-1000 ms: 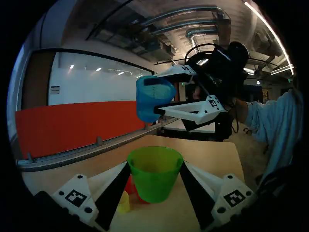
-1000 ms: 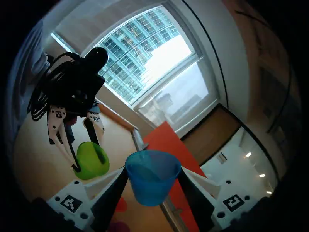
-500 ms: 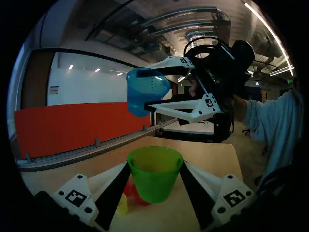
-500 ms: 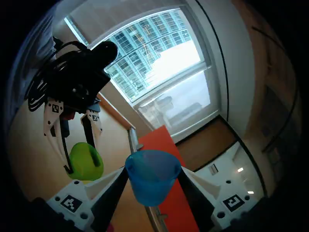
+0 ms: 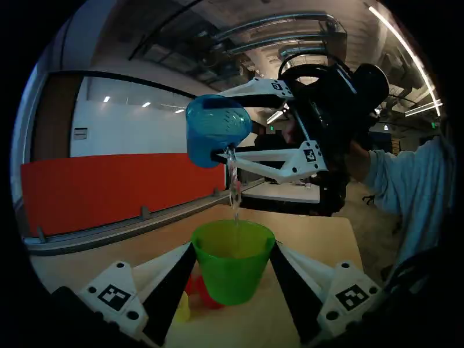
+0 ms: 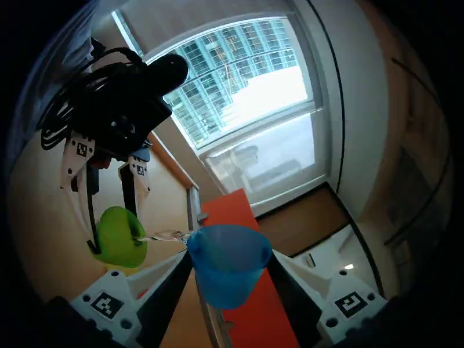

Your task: Pour water

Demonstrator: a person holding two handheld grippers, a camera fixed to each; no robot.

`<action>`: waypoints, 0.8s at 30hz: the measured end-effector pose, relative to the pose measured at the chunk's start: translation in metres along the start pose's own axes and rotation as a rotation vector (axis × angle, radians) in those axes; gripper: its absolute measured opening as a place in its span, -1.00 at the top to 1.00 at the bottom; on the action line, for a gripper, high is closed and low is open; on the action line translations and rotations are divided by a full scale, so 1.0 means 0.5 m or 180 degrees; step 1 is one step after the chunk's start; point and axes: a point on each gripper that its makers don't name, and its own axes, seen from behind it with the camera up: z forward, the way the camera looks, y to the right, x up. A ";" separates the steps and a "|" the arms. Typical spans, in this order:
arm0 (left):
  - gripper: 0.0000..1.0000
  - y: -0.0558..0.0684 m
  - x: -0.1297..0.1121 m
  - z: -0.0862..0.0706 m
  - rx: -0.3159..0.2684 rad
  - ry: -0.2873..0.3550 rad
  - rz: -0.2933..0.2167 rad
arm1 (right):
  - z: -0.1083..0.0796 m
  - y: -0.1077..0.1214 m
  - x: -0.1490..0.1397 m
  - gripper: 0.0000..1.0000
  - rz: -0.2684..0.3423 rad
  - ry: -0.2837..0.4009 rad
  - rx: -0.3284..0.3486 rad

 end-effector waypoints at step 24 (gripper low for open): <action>-0.73 0.006 -0.005 0.003 -0.0036 -0.0017 0.0028 | 0.008 0.035 0.001 -0.81 -0.0479 -0.0009 -0.0122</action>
